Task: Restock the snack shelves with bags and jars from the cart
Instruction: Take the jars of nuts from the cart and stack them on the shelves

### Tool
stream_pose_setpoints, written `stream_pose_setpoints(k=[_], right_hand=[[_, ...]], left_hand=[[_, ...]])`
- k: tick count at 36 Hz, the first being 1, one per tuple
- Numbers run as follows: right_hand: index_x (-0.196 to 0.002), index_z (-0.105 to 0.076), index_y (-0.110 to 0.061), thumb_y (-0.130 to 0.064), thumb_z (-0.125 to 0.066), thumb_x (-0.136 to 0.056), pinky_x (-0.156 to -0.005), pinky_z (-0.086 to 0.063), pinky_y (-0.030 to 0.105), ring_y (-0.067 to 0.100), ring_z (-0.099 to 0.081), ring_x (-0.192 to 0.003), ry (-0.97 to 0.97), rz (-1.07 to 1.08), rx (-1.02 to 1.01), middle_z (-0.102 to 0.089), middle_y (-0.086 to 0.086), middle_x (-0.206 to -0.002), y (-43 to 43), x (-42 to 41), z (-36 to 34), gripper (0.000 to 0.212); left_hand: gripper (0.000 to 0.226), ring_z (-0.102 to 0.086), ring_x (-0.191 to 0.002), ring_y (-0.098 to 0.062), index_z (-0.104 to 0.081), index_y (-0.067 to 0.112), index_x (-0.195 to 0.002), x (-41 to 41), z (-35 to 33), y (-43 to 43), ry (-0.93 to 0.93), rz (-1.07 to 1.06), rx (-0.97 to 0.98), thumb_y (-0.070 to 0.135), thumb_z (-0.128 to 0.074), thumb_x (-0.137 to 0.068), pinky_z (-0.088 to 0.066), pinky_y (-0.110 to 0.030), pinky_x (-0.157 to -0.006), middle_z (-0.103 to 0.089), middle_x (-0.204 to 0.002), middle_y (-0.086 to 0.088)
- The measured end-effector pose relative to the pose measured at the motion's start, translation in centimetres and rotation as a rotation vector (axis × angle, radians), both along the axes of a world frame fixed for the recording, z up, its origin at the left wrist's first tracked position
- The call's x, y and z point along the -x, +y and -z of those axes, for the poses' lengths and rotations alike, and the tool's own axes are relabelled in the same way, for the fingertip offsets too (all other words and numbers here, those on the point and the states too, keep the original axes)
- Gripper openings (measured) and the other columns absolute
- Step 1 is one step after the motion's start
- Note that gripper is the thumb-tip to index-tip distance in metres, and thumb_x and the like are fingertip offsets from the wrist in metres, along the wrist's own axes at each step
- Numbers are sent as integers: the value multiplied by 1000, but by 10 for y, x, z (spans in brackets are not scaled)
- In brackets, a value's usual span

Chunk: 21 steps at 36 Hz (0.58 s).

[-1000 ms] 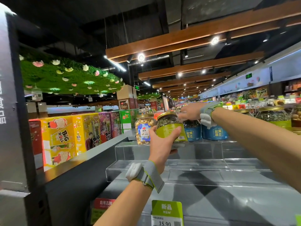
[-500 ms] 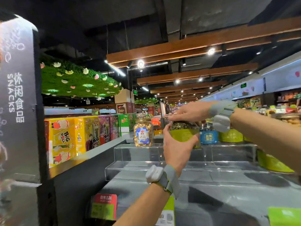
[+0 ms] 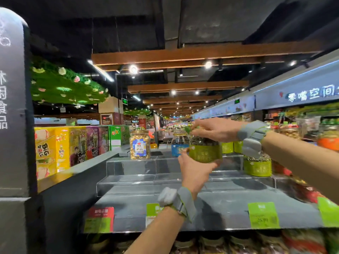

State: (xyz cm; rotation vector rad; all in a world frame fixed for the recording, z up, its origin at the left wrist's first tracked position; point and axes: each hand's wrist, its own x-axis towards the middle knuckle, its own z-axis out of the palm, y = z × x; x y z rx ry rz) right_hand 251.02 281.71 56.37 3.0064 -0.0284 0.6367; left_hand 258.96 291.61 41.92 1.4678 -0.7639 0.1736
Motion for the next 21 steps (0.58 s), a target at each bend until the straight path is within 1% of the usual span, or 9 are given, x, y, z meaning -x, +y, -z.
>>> stream_pose_setpoints(k=[4, 7, 9, 10, 12, 14, 15, 17, 21], right_hand=[[-127, -56, -26, -75, -30, -93, -92, -48, 40, 26, -60, -108, 37, 143, 98, -64, 5, -125, 1, 17, 0, 65], [-128, -55, -21, -73, -31, -93, -95, -48, 43, 27, -58, -110, 61, 157, 96, -62, 9, -125, -3, 28, 3, 67], [-132, -53, -19, -66, -35, -97, -97, -46, 43, 28, -55, -113, 71, 178, 121, -58, 12, -126, -12, 35, 5, 61], [-134, -51, -18, -62, -36, -99, -99, -44, 43, 29, -52, -115, 73, 189, 146, -56, 13, -127, -18, 39, 7, 59], [-138, -47, -19, -62, -35, -99, -103, -40, 46, 31, -45, -121, 77, 229, 186, -50, 15, -132, -38, 42, 12, 59], [-139, -43, -21, -70, -30, -94, -105, -37, 49, 33, -40, -124, 66, 256, 210, -48, 16, -134, -59, 39, 22, 67], [-140, -40, -22, -72, -28, -93, -106, -37, 50, 34, -39, -123, 55, 266, 219, -47, 17, -133, -70, 36, 28, 69], [-144, -35, -23, -67, -31, -96, -106, -37, 50, 34, -39, -123, 56, 273, 224, -46, 18, -132, -89, 28, 44, 65], [-148, -28, -20, -59, -36, -100, -106, -36, 50, 36, -35, -126, 91, 238, 212, -39, 18, -135, -116, 17, 62, 62]], left_hand=[[99, -57, -106, -15, -40, 22, -130, 19, 3, -1, -17, 22, -54, 47, -96, -53, -49, -27, -92, -49, -120, 1], [115, -58, -111, -14, -37, 26, -131, 24, 6, -8, -19, 111, -147, 70, -91, -40, -51, -32, -100, -53, -123, 3], [109, -59, -116, -15, -37, 31, -128, 27, 2, -11, -28, 179, -264, 76, -87, -43, -49, -37, -105, -58, -125, 5], [102, -58, -119, -17, -38, 31, -129, 27, 0, -11, -45, 206, -334, 74, -86, -51, -48, -38, -106, -59, -128, 5], [98, -49, -133, -25, -34, 25, -143, 27, 0, -20, -76, 213, -423, 65, -80, -67, -41, -43, -112, -53, -142, -1], [104, -36, -143, -31, -16, 19, -157, 27, 0, -30, -129, 162, -456, 51, -76, -79, -33, -47, -117, -38, -156, -9], [104, -33, -145, -32, -11, 18, -159, 27, 2, -36, -150, 137, -452, 47, -74, -82, -32, -47, -117, -35, -158, -11], [103, -33, -145, -33, -7, 19, -160, 29, 5, -48, -174, 91, -463, 43, -72, -84, -32, -47, -117, -34, -159, -12], [109, -29, -147, -34, -2, 18, -160, 24, 11, -78, -154, 77, -580, 47, -73, -83, -31, -46, -118, -28, -162, -12]])
